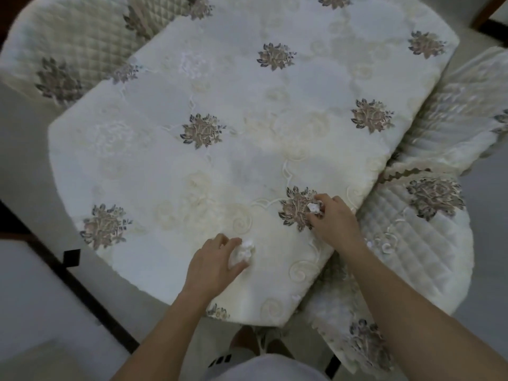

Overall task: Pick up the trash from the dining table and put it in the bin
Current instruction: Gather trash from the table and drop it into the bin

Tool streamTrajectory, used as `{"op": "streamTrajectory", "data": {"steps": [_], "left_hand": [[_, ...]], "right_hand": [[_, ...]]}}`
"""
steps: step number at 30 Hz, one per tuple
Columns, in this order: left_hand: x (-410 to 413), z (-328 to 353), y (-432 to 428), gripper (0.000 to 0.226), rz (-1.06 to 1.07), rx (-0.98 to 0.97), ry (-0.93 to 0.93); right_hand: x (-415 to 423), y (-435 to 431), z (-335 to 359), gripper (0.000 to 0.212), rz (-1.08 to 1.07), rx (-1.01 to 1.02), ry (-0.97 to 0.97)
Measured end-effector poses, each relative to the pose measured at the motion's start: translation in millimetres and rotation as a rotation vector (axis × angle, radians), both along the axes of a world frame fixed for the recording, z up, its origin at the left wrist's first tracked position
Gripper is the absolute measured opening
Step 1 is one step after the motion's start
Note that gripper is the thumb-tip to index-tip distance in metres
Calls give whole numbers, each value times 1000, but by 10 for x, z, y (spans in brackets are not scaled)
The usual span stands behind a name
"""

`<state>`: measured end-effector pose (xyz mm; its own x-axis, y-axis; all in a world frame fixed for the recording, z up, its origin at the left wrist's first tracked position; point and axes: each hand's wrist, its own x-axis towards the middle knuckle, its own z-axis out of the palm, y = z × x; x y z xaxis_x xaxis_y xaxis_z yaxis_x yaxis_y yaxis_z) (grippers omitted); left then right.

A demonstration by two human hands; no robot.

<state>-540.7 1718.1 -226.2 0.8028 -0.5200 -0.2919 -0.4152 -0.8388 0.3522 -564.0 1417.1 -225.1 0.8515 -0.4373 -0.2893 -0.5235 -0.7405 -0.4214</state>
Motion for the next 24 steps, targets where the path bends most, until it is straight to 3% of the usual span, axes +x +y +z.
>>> {"op": "streamTrajectory", "data": {"steps": [5, 14, 18, 24], "left_hand": [[-31, -15, -37, 53, -14, -37, 8], [-140, -94, -184, 32, -25, -98, -42], [-172, -121, -288, 31, 91, -145, 6], [-105, 165, -429, 27, 297, -372, 40]], "right_hand": [[21, 40, -89, 28, 2, -96, -64], [-78, 94, -169, 17, -27, -125, -124], [-185, 132, -103, 13, -41, -25, -156], [-284, 189, 299, 16, -91, 73, -268]]}}
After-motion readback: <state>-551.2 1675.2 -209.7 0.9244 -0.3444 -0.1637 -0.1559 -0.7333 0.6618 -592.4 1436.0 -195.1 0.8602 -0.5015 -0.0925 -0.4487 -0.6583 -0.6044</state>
